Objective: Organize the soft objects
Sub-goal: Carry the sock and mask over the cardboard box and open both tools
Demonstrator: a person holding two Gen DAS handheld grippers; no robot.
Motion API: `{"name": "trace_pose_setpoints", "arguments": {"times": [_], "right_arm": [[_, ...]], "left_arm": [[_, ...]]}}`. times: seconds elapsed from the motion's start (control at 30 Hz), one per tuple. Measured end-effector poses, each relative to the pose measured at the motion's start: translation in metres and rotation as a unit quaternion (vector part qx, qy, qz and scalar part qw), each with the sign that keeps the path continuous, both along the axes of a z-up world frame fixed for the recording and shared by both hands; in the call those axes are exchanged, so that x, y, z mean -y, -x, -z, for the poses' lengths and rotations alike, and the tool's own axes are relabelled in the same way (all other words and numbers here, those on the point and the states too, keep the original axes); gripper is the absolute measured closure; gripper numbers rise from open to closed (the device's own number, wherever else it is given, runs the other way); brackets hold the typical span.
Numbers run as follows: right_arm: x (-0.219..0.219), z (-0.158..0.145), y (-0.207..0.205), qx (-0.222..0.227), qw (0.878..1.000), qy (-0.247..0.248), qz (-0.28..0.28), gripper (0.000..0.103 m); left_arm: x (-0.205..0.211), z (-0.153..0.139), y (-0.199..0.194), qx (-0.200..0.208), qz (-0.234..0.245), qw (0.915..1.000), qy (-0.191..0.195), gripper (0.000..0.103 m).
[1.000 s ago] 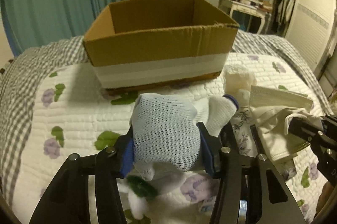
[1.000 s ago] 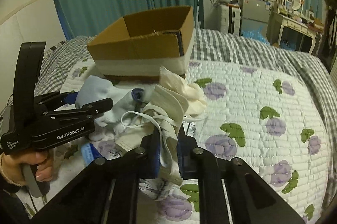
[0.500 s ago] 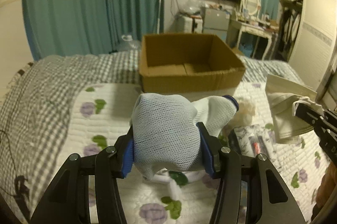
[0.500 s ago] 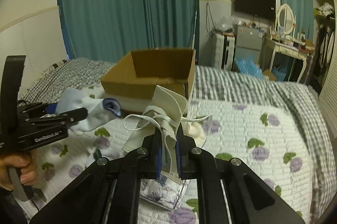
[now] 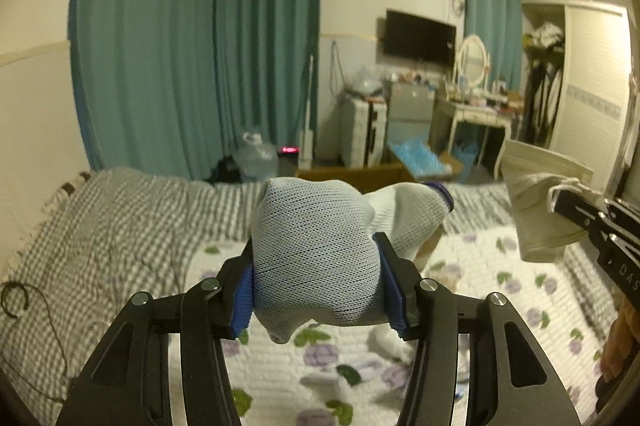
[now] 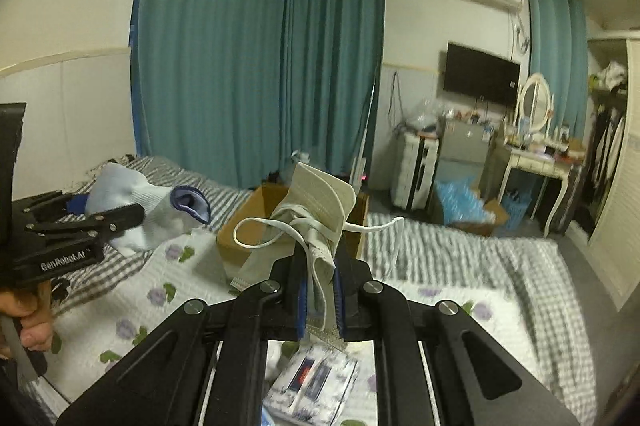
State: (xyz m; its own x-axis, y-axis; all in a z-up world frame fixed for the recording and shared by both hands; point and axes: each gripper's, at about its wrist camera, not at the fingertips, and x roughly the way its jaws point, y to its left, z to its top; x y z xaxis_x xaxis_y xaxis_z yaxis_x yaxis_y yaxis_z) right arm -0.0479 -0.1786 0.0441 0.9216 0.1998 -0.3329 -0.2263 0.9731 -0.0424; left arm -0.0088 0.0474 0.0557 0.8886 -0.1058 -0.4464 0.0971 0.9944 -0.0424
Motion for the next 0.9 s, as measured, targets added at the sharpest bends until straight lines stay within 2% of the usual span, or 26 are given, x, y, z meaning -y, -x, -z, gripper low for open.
{"name": "trace_pose_setpoints", "arguments": {"times": [0.23, 0.43, 0.63, 0.9], "right_arm": [[-0.003, -0.032, -0.002, 0.035, 0.999, -0.008, 0.017, 0.093], [-0.014, -0.043, -0.027, 0.056, 0.998, 0.000, 0.011, 0.093], [-0.017, -0.029, -0.072, 0.046, 0.999, 0.016, 0.003, 0.093], [-0.014, 0.007, -0.153, 0.035, 0.999, 0.039, 0.007, 0.093]], "left_arm": [[-0.013, -0.026, -0.011, 0.030, 0.000, 0.9993, 0.022, 0.052], [-0.013, -0.028, -0.036, 0.039, -0.006, 0.9989, 0.025, 0.052], [-0.007, -0.018, -0.082, 0.038, -0.015, 0.9989, 0.023, 0.051], [0.013, 0.002, -0.142, 0.029, -0.015, 0.9994, 0.013, 0.051]]}}
